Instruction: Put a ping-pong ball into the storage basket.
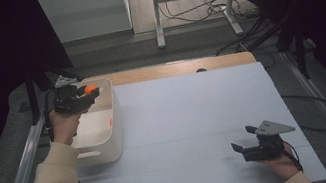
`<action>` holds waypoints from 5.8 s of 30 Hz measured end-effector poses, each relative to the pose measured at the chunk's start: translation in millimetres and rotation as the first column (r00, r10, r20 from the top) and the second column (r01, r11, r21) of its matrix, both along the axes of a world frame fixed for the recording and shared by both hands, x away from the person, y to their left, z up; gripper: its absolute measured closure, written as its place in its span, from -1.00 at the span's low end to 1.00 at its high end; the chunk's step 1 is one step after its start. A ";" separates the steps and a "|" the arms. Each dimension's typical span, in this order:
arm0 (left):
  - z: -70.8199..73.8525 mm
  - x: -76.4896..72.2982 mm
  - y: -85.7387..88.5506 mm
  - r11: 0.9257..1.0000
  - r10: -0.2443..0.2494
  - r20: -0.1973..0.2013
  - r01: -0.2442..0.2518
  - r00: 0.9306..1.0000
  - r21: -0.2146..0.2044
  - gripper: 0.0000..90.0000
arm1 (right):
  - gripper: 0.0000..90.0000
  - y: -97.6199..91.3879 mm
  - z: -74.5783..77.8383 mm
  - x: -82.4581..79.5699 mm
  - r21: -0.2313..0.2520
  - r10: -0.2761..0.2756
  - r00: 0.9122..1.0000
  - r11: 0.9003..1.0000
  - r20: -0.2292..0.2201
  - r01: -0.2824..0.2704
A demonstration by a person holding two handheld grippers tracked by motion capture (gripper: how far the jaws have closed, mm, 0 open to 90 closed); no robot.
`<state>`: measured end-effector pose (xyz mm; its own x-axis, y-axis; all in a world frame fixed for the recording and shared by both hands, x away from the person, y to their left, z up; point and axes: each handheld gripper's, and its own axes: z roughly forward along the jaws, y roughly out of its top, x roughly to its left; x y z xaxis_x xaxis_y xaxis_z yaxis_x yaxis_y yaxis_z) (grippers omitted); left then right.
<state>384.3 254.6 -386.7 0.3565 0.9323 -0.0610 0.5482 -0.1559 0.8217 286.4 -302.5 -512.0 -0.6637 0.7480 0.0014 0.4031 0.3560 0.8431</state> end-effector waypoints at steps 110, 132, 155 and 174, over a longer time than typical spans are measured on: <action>4.0 -38.4 -51.4 0.954 -0.261 0.066 0.268 0.963 -0.135 -0.64 | -0.68 2.2 0.0 0.9 -0.001 0.006 1.000 1.000 0.000 -0.006; -1.4 -77.7 -74.0 0.909 -0.368 0.108 0.382 0.923 -0.164 -0.62 | -0.68 2.0 0.1 -0.9 -0.001 0.008 1.000 1.000 0.001 -0.008; -42.9 -117.8 -111.2 0.878 -0.459 0.087 0.467 0.884 -0.109 -0.63 | -0.68 0.3 0.6 -3.5 -0.002 0.002 1.000 1.000 0.002 -0.002; -97.8 -134.0 -105.8 0.891 -0.431 0.044 0.433 0.901 -0.135 -0.62 | -0.68 1.0 0.2 -3.6 -0.002 0.010 1.000 1.000 0.003 -0.010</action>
